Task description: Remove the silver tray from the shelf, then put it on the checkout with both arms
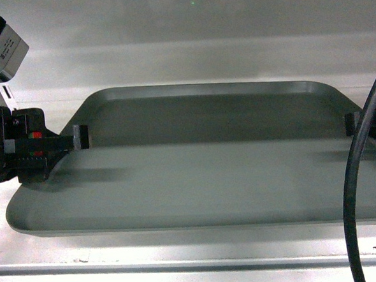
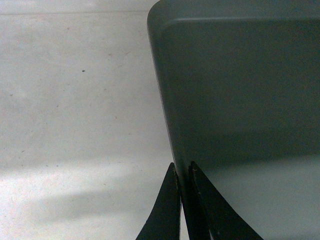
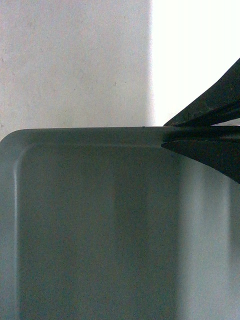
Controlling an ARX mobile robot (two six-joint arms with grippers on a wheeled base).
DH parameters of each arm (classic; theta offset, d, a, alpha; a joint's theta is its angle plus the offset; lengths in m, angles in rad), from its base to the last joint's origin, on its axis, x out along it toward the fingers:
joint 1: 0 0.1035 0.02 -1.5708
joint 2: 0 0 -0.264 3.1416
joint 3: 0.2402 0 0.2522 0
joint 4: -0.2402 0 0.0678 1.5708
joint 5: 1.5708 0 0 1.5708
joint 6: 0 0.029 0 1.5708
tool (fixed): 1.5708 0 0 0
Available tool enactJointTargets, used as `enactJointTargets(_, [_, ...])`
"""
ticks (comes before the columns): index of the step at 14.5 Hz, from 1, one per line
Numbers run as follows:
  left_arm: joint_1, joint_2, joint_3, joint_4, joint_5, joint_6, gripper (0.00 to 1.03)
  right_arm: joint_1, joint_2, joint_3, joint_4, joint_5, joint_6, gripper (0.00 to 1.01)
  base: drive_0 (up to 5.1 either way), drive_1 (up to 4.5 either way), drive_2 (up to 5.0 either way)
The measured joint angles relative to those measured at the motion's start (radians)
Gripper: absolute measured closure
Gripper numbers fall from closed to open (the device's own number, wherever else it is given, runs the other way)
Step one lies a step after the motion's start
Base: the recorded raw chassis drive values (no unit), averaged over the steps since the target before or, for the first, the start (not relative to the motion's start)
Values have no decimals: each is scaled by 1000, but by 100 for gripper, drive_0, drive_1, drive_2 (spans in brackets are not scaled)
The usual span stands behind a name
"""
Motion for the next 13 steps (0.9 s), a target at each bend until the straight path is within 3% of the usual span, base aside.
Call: enactJointTargets(13, [-2,10,0,11,-6,1,99,-6,0,0,0,1,8,98,0,0,0])
